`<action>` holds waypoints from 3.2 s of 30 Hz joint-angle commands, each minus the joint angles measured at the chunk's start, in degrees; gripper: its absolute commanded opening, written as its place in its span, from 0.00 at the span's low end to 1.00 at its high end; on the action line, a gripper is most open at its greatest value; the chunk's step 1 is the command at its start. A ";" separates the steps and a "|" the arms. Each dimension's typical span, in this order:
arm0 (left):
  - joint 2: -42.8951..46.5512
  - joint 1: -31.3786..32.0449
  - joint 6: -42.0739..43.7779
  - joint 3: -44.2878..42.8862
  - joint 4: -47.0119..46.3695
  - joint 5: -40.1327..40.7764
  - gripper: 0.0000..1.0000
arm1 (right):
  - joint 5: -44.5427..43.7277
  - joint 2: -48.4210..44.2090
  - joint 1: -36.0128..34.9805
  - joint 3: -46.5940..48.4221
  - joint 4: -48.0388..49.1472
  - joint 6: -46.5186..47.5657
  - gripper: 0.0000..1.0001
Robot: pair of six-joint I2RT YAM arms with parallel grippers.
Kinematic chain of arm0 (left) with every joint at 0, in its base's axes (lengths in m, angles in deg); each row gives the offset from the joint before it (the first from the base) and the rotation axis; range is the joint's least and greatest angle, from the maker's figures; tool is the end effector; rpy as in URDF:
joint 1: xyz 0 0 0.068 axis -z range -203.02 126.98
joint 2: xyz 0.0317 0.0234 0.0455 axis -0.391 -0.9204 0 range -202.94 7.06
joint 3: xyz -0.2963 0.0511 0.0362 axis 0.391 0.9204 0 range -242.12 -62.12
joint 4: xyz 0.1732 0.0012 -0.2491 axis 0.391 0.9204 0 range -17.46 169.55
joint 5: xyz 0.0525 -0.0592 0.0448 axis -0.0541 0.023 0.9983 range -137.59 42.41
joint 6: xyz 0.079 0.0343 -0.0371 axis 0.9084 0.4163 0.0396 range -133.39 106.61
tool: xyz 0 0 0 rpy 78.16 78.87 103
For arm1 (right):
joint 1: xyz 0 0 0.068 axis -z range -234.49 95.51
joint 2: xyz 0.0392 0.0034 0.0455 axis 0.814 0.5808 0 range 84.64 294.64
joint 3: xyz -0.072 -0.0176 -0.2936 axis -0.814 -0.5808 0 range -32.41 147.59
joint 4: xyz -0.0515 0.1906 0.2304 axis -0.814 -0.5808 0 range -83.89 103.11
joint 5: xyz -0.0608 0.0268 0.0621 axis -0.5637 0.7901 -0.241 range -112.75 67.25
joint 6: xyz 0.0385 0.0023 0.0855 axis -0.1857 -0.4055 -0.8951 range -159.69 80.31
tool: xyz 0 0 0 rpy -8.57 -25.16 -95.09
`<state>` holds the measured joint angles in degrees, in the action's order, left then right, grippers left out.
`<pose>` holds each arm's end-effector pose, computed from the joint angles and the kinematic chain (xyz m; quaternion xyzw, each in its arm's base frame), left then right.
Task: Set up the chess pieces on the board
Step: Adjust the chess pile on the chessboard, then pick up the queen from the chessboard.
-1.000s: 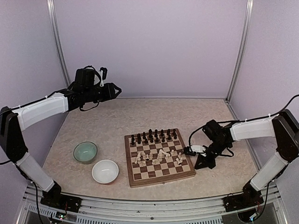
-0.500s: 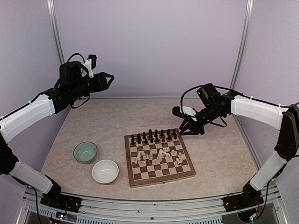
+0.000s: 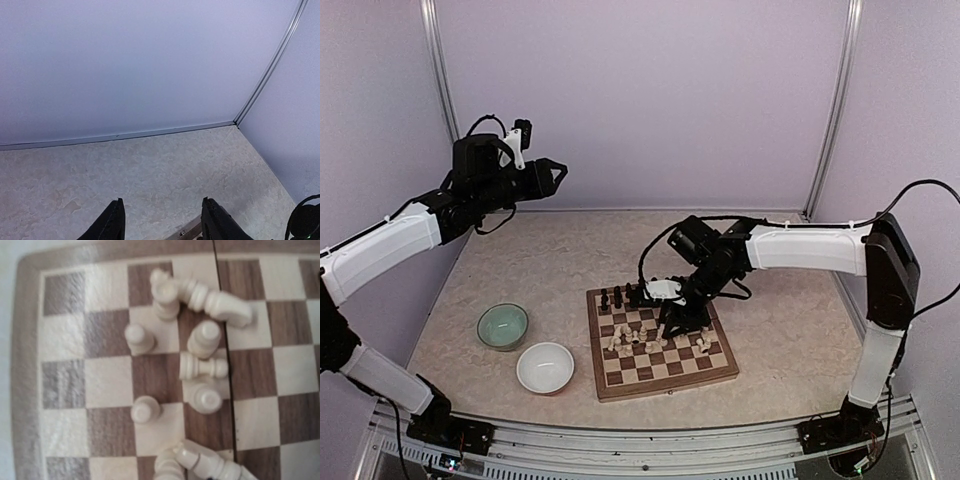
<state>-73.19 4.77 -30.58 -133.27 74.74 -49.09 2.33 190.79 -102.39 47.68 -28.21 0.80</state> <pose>0.3711 -0.1981 0.3866 0.0796 0.7691 -0.2519 0.5820 0.2727 0.3551 0.1845 -0.6978 0.6566 0.2248 0.1773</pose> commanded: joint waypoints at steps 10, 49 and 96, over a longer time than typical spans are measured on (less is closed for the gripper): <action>-1.91 0.42 -0.36 -0.56 1.03 -0.99 0.53 | -5.09 3.41 -0.97 2.44 -0.31 -0.14 0.30; -4.04 0.64 -0.19 -1.70 2.80 -1.78 0.53 | -6.91 0.31 -4.31 -0.71 0.37 1.30 0.21; -4.41 0.69 -0.25 -2.32 3.63 -3.19 0.54 | -2.95 -2.62 -4.31 -0.28 -3.87 1.61 0.01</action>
<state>-77.01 5.17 -31.13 -133.56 78.17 -51.69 -2.50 191.08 -106.04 47.66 -30.28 1.65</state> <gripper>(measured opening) 0.534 0.114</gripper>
